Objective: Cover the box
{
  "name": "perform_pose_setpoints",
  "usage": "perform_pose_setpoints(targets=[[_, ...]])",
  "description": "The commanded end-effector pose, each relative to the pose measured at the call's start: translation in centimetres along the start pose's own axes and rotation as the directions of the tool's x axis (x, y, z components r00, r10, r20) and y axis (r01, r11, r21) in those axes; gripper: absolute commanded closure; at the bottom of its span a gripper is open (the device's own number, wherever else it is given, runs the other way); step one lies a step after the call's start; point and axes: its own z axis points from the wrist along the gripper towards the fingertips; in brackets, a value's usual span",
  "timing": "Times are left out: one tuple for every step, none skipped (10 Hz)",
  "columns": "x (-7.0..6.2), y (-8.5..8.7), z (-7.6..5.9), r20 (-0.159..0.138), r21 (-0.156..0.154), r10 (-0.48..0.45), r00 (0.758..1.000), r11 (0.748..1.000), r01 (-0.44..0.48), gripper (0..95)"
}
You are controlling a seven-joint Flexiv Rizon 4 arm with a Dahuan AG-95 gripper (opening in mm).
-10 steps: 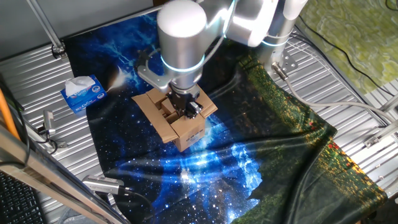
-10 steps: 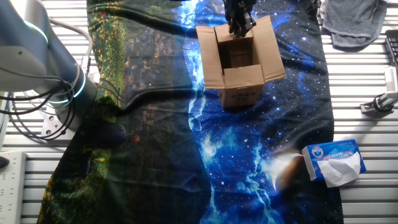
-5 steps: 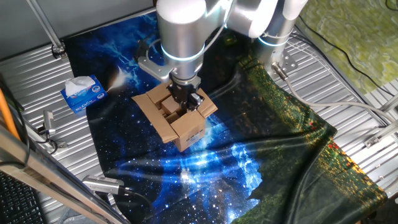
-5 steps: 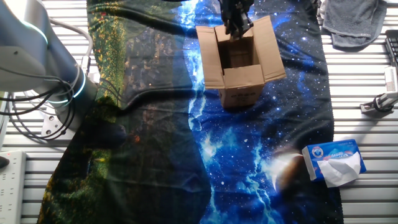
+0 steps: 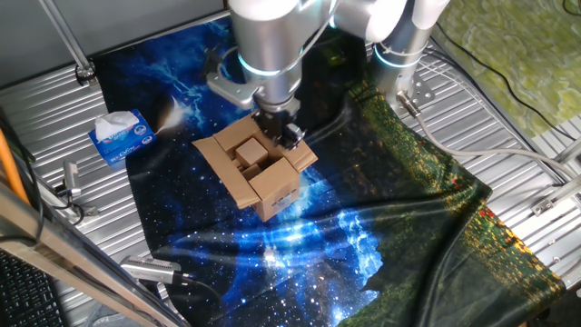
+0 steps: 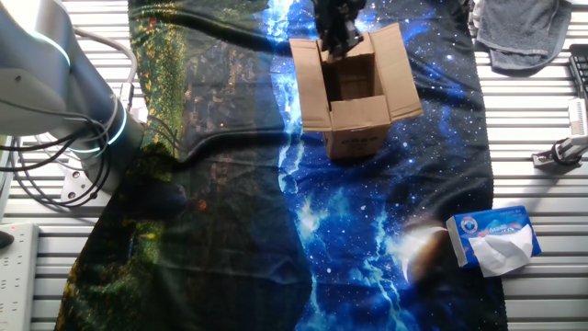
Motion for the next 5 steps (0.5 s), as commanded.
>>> perform_pose_setpoints(targets=[[0.5,0.7,0.7,-0.04,-0.017,0.018,0.999,1.0,-0.019,76.0],[0.8,1.1,1.4,-0.044,-0.019,0.02,0.999,1.0,-0.021,76.0],[1.2,1.5,2.0,-0.046,-0.019,0.023,0.999,1.0,-0.024,76.0],[1.7,2.2,2.7,-0.049,-0.02,0.025,0.998,0.999,-0.026,76.0],[1.8,2.4,3.0,-0.052,-0.02,0.02,0.998,1.0,-0.021,76.0]])
